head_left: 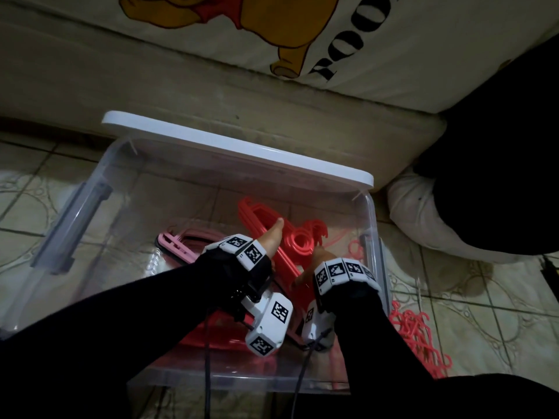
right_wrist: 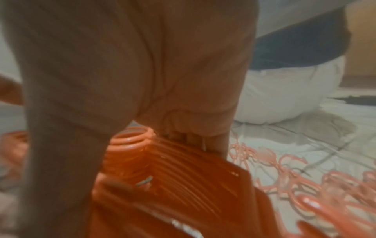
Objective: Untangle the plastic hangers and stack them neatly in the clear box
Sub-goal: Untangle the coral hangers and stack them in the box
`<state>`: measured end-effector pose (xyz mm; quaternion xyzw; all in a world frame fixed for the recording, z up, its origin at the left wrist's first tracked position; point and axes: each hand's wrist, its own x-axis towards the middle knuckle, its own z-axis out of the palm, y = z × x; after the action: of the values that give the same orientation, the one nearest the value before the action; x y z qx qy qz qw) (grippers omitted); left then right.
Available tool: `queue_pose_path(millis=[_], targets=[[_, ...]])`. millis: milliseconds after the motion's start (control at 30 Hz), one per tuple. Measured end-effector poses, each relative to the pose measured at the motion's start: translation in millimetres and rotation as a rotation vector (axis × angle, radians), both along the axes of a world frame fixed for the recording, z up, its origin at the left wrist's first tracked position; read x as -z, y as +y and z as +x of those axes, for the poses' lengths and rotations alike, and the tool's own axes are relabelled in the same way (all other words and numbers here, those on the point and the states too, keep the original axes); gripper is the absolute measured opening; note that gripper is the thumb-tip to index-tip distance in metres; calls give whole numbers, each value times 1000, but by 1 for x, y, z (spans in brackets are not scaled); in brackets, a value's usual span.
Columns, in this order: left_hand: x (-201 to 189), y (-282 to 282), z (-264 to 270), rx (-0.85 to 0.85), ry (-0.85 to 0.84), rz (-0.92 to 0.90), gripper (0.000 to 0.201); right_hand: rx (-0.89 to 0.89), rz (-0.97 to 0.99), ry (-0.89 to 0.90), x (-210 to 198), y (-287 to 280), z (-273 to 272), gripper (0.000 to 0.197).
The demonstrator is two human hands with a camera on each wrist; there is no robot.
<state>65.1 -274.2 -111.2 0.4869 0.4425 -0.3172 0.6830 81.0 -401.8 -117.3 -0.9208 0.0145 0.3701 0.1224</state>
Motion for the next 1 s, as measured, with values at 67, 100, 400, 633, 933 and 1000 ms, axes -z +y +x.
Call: queue_pose_path(millis=[67, 100, 400, 633, 933, 1000], targets=[[2, 2, -2, 32, -21, -14, 88, -5, -18, -65, 2, 3, -4, 24], [4, 4, -4, 80, -39, -21, 90, 14, -15, -112, 2, 5, -7, 26], [3, 40, 8, 35, -200, 381, 75, 82, -53, -204, -2, 18, -10, 35], [-2, 45, 23, 72, -263, 314, 78, 116, -28, -154, -3, 21, -7, 74], [-7, 55, 28, 148, -338, 628, 63, 137, 44, -258, -4, 23, 0, 100], [-4, 48, 27, 214, -361, 589, 67, 107, 52, -328, -5, 24, 0, 90]])
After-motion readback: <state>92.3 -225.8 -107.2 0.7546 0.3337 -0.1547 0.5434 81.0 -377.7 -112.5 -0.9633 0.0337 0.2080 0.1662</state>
